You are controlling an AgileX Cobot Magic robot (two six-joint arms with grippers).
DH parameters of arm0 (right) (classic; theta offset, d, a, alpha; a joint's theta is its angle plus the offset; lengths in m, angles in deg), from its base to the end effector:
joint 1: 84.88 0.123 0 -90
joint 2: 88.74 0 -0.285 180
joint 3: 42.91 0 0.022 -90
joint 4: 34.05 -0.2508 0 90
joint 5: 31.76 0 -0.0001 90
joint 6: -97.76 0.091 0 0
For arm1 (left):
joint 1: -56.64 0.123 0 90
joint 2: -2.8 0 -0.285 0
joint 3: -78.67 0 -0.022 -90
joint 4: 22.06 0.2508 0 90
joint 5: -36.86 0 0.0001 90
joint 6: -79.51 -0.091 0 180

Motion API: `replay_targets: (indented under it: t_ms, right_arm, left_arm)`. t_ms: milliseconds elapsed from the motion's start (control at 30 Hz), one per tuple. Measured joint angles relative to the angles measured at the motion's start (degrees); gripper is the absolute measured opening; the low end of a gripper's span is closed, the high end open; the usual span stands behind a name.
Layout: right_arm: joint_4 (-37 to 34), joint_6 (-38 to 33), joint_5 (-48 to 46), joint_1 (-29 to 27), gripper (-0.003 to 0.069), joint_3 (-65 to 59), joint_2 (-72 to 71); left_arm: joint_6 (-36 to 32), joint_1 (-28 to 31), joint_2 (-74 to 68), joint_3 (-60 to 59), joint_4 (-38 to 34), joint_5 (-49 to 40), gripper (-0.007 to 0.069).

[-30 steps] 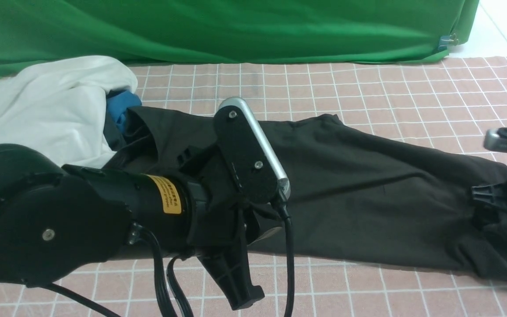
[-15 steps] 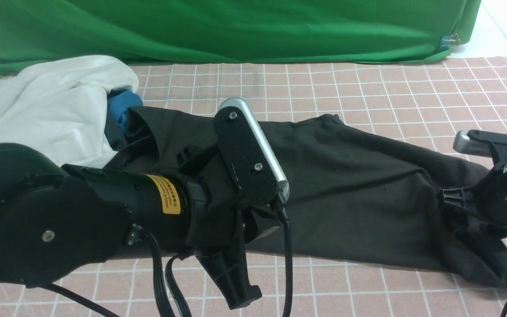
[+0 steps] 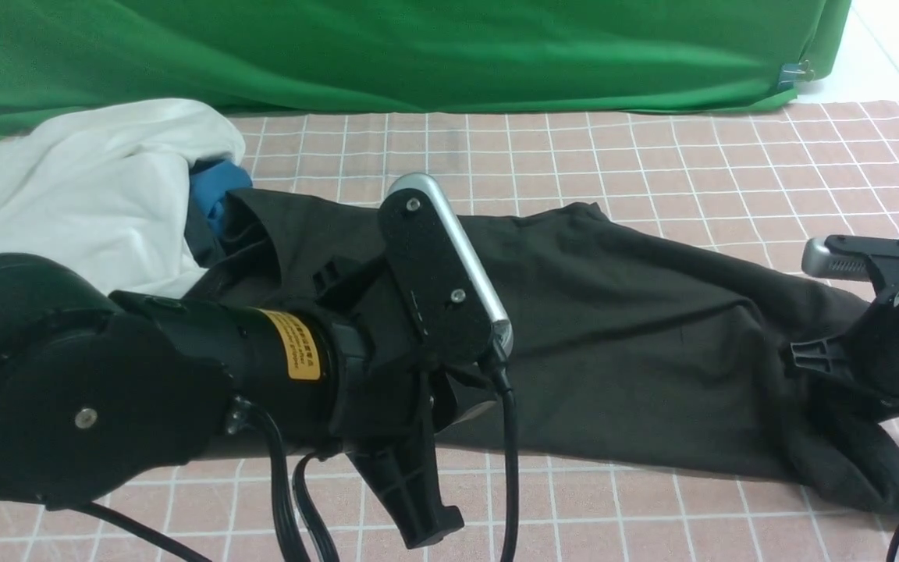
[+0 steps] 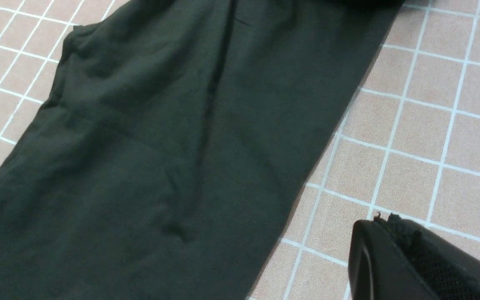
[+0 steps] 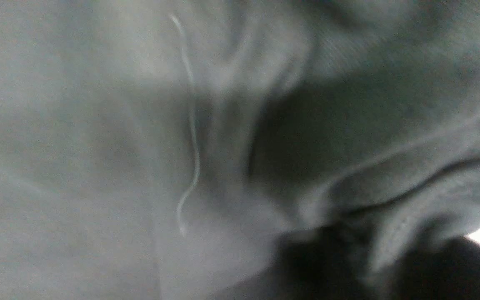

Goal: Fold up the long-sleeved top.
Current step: Use the right arm to clamp the right edge of the fabric, then use the right arm to drag the right edge of the fabric to the left and folds it over the left edge

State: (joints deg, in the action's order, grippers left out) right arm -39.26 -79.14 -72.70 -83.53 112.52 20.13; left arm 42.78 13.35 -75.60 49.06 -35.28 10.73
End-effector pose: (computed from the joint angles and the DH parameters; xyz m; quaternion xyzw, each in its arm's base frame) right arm 0.2982 0.0125 0.1458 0.0481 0.9971 0.0333 0.0477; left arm 0.1783 -0.1806 0.2831 0.5304 0.7492 -0.1090 0.3814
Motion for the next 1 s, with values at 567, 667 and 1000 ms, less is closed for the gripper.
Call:
replay_targets:
  t_ms: [567, 667, 1000]
  right_arm:
    - [13.05, 0.84, -6.26, -18.18, 0.0096, -0.94, -18.11]
    - [13.25, 0.87, -7.12, -22.25, 0.0096, -0.95, -23.01]
    - [7.12, -2.58, -7.37, -22.95, 0.0096, -1.00, -26.66]
  left_arm:
    - [1.97, 0.00, 8.75, 0.00, 2.59, -3.02, 0.0017]
    - [2.64, 0.00, 8.92, 0.00, 3.70, -3.02, 0.0017]
    - [8.31, 0.06, 8.92, 0.00, 9.05, -3.42, 0.0017]
